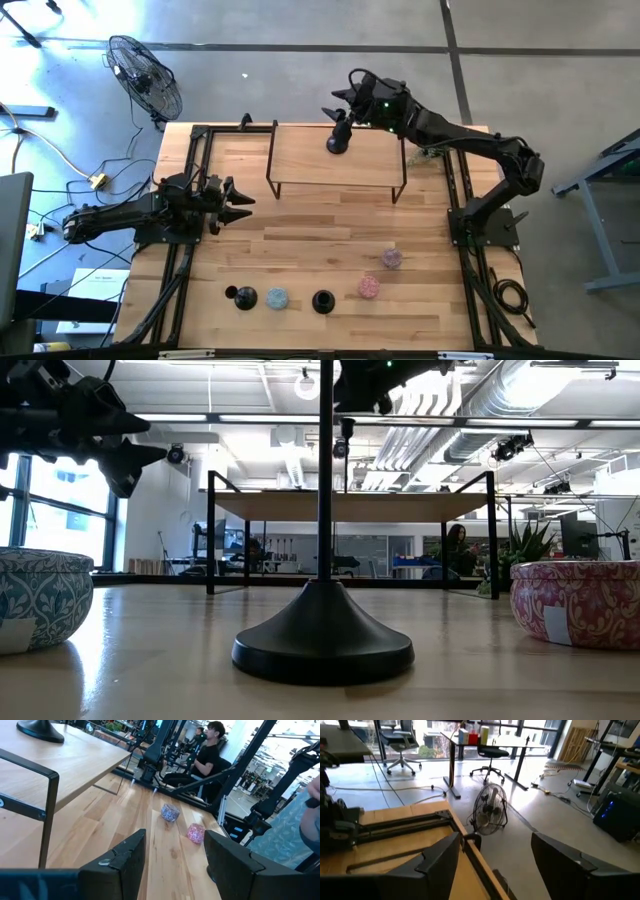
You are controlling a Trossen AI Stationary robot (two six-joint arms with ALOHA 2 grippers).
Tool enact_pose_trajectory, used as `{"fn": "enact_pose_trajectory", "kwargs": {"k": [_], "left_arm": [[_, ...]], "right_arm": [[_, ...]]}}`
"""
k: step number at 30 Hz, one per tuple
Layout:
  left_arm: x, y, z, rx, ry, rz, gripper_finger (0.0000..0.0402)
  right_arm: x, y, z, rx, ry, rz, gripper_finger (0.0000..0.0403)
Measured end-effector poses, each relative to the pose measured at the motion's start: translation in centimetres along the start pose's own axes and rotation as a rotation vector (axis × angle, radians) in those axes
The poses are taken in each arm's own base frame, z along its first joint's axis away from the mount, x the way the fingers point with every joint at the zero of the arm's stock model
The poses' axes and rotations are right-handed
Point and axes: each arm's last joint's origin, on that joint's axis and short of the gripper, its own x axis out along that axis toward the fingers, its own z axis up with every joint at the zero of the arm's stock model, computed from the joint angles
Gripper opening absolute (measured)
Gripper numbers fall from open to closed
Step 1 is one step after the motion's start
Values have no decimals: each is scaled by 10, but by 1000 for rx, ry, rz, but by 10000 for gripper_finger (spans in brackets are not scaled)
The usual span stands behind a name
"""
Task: Pick & Place candle stick holders
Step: Put the red scented candle on the shelf
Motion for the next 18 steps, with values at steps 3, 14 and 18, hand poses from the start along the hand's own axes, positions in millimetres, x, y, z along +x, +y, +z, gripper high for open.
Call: {"fn": "enact_pose_trajectory", "kwargs": {"k": [3, 14, 18], "left_arm": [[0, 0, -1, -2, 7, 3, 198], [0, 2, -4, -12, 41, 16, 198], [0, 1, -4, -11, 36, 14, 198]], "right_arm": [[-8, 3, 16, -22, -29, 12, 244], [-77, 45, 68, -78, -2, 203, 243], [-103, 62, 70, -105, 30, 289, 243]]}}
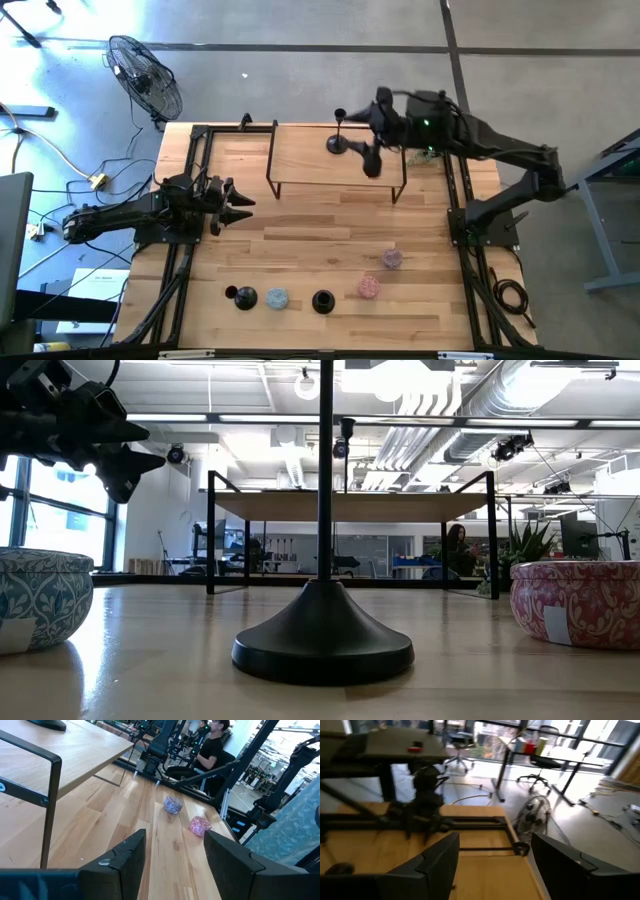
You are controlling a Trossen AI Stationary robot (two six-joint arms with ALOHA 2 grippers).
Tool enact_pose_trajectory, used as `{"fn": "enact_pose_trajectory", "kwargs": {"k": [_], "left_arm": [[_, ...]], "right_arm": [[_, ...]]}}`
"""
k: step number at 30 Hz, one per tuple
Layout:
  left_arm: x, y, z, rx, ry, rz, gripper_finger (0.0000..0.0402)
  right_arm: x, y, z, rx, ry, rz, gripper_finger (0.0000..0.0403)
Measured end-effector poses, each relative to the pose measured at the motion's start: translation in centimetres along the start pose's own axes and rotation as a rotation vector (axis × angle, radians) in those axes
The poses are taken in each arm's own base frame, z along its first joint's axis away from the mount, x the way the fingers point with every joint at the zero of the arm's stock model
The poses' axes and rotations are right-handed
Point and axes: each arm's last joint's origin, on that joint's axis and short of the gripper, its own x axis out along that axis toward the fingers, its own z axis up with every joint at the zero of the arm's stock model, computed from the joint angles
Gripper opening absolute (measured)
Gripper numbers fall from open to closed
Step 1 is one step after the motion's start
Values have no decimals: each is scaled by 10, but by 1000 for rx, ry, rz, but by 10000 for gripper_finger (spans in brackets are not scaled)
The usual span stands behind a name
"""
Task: Pick & Place candle stick holders
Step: Put the red scented candle on the shelf
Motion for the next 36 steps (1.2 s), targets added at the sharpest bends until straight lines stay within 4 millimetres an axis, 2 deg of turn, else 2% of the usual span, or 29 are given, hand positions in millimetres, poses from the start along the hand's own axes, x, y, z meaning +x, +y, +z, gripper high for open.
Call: {"fn": "enact_pose_trajectory", "kwargs": {"k": [6, 15, 21, 26, 36], "left_arm": [[0, 0, 0, 1, -2, -1, 198], [0, 0, 0, -3, -2, -1, 198], [0, 1, 1, -3, -12, 24, 198], [0, 1, 0, -5, -15, 39, 198], [0, 1, 0, -6, -10, 42, 198]], "right_arm": [[-20, 27, -4, 23, 96, 111, 243], [-30, 62, -25, 53, 345, 231, 243], [-35, 72, -28, 114, 395, 248, 243], [-37, 80, -27, 100, 393, 286, 243], [-37, 81, -26, 102, 386, 284, 250]]}}
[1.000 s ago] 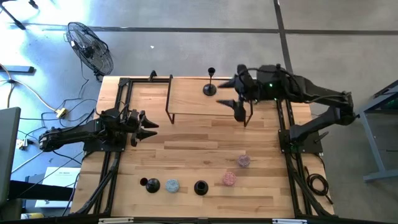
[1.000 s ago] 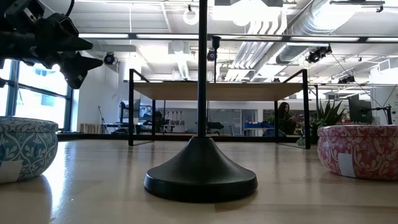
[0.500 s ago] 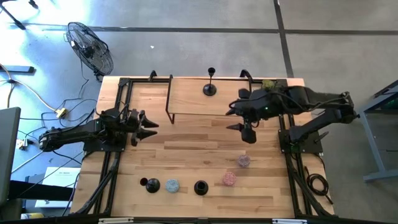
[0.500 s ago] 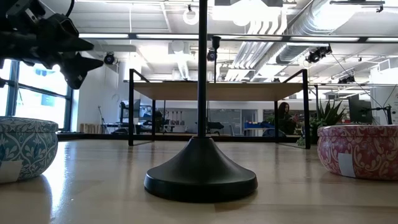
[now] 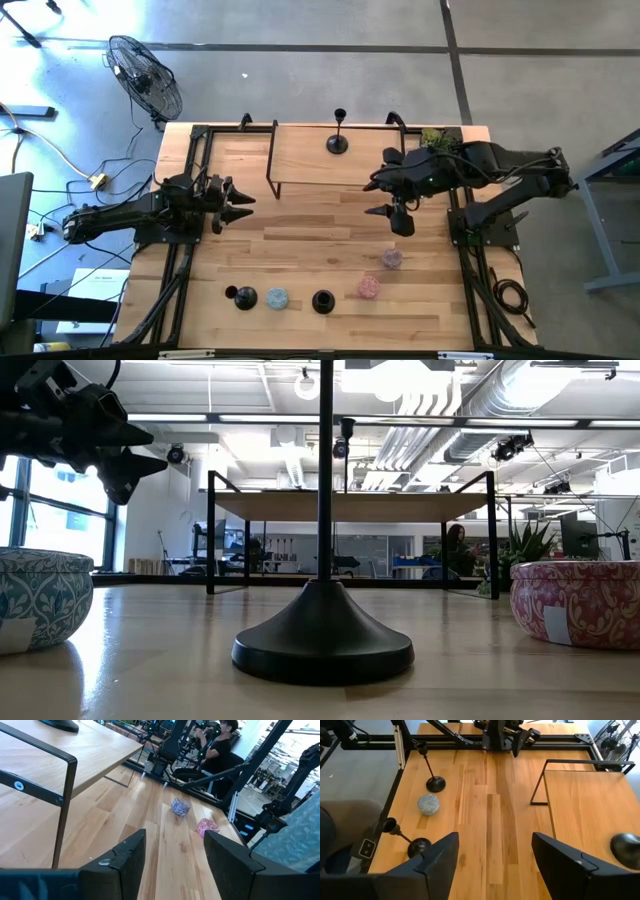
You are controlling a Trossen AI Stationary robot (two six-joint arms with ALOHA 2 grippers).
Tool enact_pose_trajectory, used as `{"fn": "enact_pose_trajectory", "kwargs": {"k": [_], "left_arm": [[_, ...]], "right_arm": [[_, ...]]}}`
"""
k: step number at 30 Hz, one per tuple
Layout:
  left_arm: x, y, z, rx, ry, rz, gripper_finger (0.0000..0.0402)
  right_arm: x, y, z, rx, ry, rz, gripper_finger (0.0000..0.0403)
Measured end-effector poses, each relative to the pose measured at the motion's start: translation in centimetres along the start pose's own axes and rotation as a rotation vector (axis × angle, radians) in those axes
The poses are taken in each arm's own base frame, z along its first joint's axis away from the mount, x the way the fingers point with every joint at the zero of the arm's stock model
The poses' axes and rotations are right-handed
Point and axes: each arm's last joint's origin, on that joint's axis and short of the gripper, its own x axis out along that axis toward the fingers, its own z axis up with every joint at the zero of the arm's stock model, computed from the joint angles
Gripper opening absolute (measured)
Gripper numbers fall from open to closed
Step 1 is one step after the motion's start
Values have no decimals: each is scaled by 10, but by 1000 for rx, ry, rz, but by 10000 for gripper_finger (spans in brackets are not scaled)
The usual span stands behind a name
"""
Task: Pick & Place candle stick holders
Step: Put the red scented candle on the shelf
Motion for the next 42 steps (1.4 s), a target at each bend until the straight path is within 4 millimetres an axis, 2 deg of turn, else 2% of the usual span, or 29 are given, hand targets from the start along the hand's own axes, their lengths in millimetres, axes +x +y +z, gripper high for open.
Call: {"fn": "enact_pose_trajectory", "kwargs": {"k": [12, 17, 27, 31, 42], "left_arm": [[0, 0, 0, 0, -1, 1, 198], [0, 0, 0, -1, -1, 2, 198], [0, 0, 0, -22, 0, 2, 198], [0, 1, -1, -25, 11, 7, 198], [0, 1, -2, -27, 19, 10, 198]], "right_arm": [[1, 0, -1, 9, 11, 8, 321], [13, 0, -8, 0, 27, 13, 344], [40, 1, -34, 91, 132, 31, 347], [44, -2, -47, 113, 217, -44, 346], [59, -7, -86, 354, 418, -208, 346]]}}
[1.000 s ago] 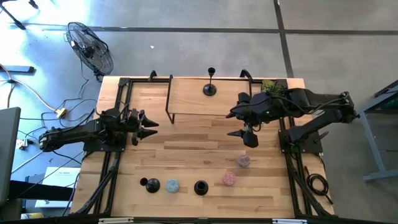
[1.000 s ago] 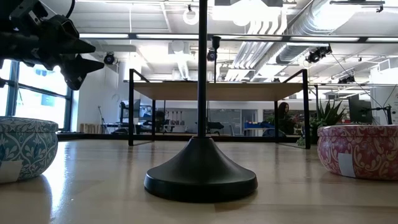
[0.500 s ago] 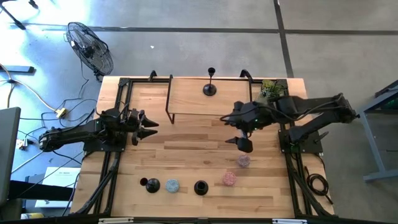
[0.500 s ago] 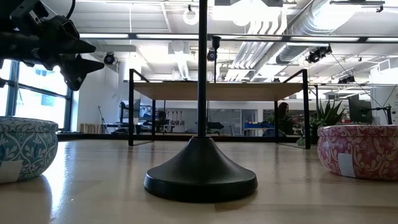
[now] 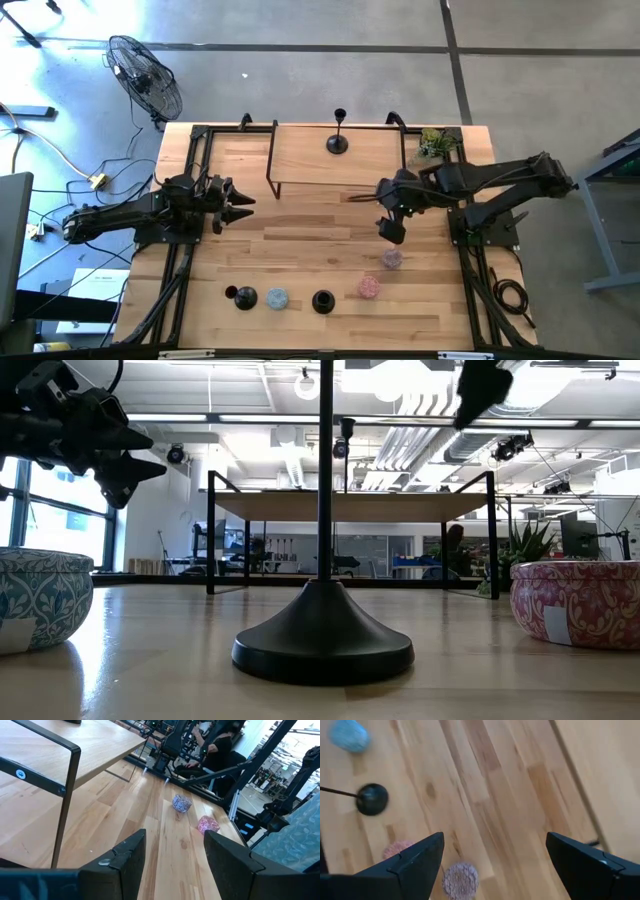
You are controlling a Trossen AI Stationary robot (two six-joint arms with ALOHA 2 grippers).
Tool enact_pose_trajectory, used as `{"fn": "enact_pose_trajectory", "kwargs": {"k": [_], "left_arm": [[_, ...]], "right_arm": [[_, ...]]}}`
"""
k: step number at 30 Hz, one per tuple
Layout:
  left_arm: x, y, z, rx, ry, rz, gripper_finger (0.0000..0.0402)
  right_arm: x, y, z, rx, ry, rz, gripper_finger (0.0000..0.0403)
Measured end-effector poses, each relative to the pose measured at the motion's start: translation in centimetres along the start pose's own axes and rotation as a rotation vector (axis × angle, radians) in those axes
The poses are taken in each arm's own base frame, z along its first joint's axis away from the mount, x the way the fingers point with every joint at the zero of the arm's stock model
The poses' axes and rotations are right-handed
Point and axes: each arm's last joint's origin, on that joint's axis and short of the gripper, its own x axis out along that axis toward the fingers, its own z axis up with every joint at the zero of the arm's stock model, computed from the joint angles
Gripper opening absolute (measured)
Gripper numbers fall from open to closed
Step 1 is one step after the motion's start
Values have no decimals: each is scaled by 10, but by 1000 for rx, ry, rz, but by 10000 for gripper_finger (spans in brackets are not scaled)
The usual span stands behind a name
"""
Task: Pick & Place candle stick holders
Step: Put the red scented candle on the shelf
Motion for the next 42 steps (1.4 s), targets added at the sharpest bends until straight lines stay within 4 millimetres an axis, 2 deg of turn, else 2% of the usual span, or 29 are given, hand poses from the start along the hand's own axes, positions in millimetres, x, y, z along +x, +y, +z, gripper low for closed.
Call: {"fn": "enact_pose_trajectory", "kwargs": {"k": [8, 15, 20, 30, 42], "left_arm": [[0, 0, 0, 1, 0, 0, 198], [0, 0, 0, 3, 0, 0, 198], [0, 0, 0, 2, 1, 0, 198], [0, 0, -1, 1, 7, 1, 198], [0, 1, -3, -10, 33, 14, 198]], "right_arm": [[32, -7, -25, 132, 142, -42, 346], [47, -11, -37, 237, 187, -72, 346], [56, -5, -43, 277, 196, -26, 346], [55, 10, -55, 362, 144, -82, 346], [50, 27, -72, 441, 167, -87, 346]]}}
